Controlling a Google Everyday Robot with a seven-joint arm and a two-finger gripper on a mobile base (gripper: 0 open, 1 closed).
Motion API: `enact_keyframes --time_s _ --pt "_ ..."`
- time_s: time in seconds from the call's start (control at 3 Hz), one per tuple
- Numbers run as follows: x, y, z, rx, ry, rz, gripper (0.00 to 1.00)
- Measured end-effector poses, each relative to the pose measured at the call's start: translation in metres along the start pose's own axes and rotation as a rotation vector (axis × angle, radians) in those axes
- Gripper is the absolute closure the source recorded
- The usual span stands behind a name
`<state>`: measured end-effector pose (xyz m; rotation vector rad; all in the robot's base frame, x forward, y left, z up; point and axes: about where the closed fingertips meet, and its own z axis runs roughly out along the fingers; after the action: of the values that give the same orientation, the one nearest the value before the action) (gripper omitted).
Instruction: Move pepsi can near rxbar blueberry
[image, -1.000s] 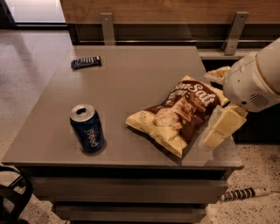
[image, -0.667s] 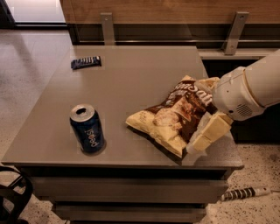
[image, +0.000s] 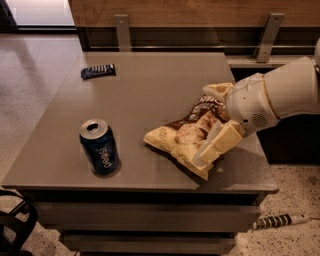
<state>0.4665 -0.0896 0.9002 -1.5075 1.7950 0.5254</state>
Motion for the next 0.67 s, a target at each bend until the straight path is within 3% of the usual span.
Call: enact_keyframes --time_s 0.33,0.67 --pt "-0.020 0.004 0.012 -0.019 -0.070 -0.012 0.00" --pt "-0.022 0.008 0.023 -0.043 -0.076 -0.008 0.00"
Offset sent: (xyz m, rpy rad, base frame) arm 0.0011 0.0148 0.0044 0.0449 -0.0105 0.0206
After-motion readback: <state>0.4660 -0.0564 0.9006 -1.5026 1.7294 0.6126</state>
